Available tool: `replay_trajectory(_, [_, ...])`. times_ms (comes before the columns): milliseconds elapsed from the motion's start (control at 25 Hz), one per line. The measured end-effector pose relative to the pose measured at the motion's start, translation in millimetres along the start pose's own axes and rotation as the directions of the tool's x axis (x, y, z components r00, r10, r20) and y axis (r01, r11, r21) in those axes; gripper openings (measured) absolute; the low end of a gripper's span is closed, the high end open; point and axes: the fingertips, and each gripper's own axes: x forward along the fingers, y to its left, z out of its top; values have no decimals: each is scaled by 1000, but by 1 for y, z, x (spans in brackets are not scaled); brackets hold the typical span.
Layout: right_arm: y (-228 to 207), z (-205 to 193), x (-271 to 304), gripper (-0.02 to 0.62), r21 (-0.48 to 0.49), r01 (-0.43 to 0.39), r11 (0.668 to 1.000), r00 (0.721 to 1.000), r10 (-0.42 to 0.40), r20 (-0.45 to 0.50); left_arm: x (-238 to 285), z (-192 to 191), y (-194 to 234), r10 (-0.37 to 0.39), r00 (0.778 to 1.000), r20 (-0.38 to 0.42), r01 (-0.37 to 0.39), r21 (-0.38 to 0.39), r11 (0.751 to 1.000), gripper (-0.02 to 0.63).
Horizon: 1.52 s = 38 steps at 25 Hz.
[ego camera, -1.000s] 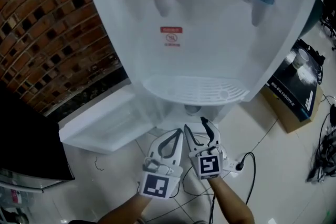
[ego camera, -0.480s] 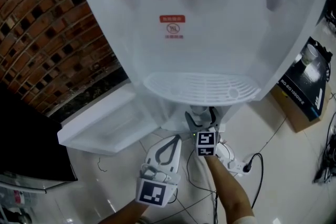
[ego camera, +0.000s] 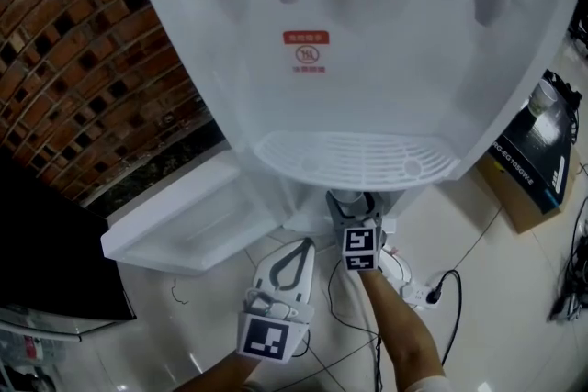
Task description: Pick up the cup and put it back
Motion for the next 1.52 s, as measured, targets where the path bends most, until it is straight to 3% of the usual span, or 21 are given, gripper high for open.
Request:
replay_trajectory(360, [14, 50, -51, 342, -3, -26, 1000, 999, 26, 41, 5, 13, 0, 13, 998, 63, -10, -50, 999, 0])
replay_trajectory(480, [20, 70, -80, 342, 50, -36, 998, 998, 33, 51, 6, 20, -2, 6, 996, 88, -3, -35, 999, 0])
replay_trajectory(720, [27, 125, -142, 342, 50, -52, 997, 993, 46, 108, 7, 40, -14, -23, 992, 123, 26, -25, 999, 0])
replay_trajectory(1000, [31, 161, -188, 342, -54, -74, 996, 993, 79, 89, 3, 66, -21, -47, 993, 105, 48, -2, 999, 0])
replay_trajectory(1120, [29, 178, -202, 342, -79, -77, 994, 993, 83, 78, 1, 85, -25, -60, 993, 104, 59, 10, 998, 0])
replay_trajectory(1280, [21, 208, -233, 342, -127, -65, 990, 996, 72, 49, -5, 118, -34, -115, 990, 78, 109, 83, 991, 0])
replay_trajectory(1520, [19, 274, -274, 342, -135, -62, 989, 998, 65, 20, -19, 187, -27, -83, 996, 44, 83, 15, 996, 0])
